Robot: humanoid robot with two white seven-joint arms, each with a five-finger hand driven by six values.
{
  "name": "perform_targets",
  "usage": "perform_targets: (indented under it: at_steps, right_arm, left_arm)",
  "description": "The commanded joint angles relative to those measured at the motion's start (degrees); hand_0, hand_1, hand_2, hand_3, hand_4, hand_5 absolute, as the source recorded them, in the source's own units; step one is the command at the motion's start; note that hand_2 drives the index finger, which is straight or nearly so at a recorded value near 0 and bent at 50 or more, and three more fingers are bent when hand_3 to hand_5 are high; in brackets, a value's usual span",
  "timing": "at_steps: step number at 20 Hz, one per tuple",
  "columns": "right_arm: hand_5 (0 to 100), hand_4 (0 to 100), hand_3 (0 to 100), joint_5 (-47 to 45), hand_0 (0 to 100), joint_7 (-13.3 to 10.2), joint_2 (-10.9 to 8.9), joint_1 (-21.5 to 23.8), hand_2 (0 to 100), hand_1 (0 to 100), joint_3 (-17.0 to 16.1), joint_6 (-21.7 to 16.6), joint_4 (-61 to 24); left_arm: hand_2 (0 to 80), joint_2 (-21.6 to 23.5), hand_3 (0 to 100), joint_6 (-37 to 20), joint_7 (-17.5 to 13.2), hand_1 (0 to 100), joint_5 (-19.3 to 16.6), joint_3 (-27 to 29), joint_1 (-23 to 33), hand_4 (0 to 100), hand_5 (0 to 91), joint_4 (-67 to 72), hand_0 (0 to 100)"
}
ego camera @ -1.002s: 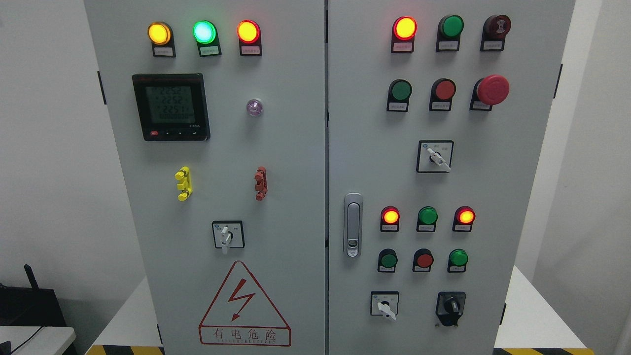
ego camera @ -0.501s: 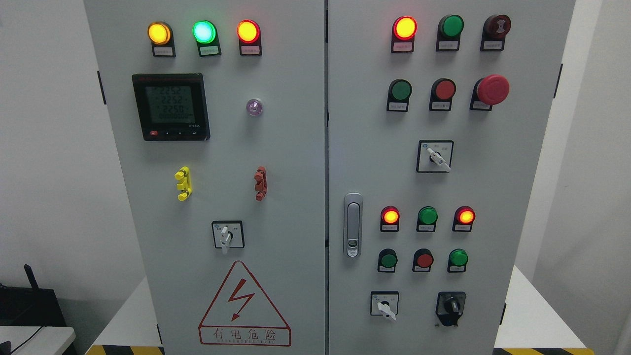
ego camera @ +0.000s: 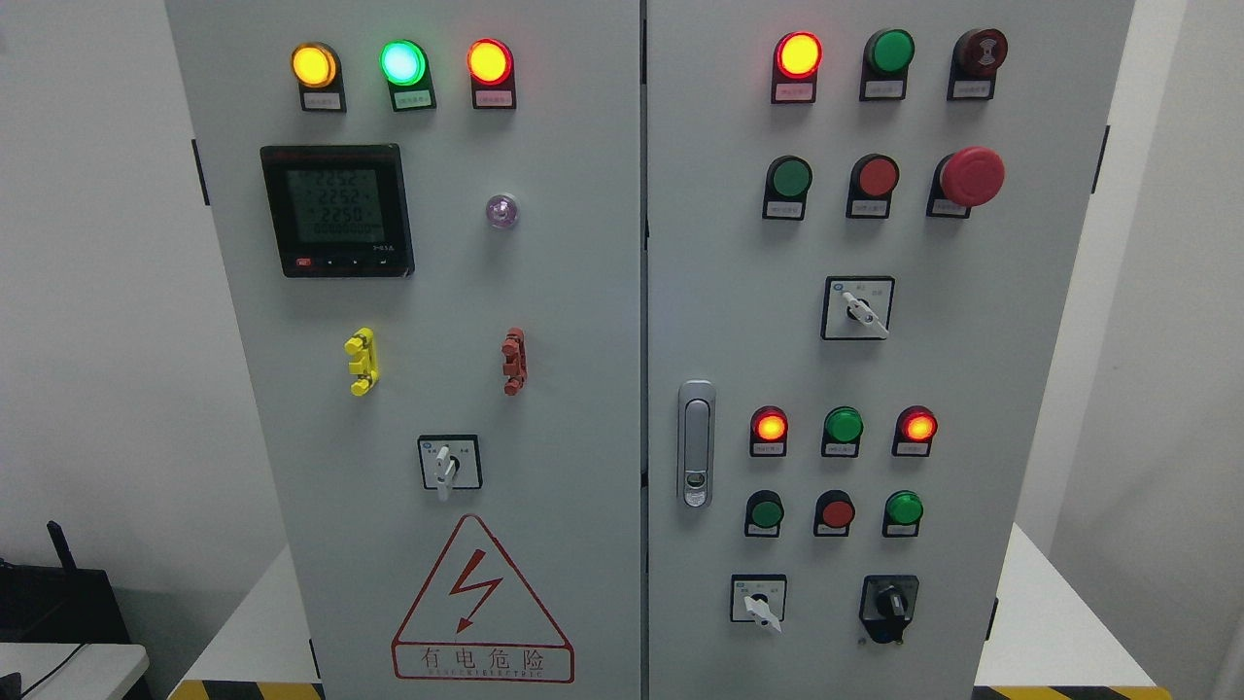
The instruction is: Turn on light switch 1
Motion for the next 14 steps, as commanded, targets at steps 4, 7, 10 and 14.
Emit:
perform_targets:
  at_steps: [4, 7, 10, 14]
  right_arm:
    - [0, 0, 0, -1.4, 12, 0.0, -0.04, 0.0, 0, 39, 1.0, 0.0, 0.0]
    - [0, 0, 0, -1.4, 12, 0.0, -0.04, 0.0, 0, 39, 1.0, 0.0, 0.0]
    - [0, 0, 0, -1.4, 12, 0.0, 0.05, 0.0, 0, 39, 1.0, 0.0, 0.0]
    - [0, 0, 0, -1.4, 12, 0.0, -0.04, 0.0, 0, 39, 1.0, 0.0, 0.0]
  left_arm:
    - [33.4, 3.2, 54, 2.6, -1.0, 22, 1.3, 2.9, -2.0, 62, 42.3, -28.9, 37]
    - [34.0, 3.7, 54, 7.9, -0.8, 21, 1.4, 0.5, -3.6, 62, 42.6, -36.2, 36]
    - [33.8, 3.8, 54, 9.9, -0.6, 20, 1.3, -3.0, -6.0, 62, 44.0, -41.0, 36]
    - [33.1, 4.2, 54, 9.9, 2.1, 18, 1.2, -7.9, -6.6, 62, 44.9, -45.0, 35]
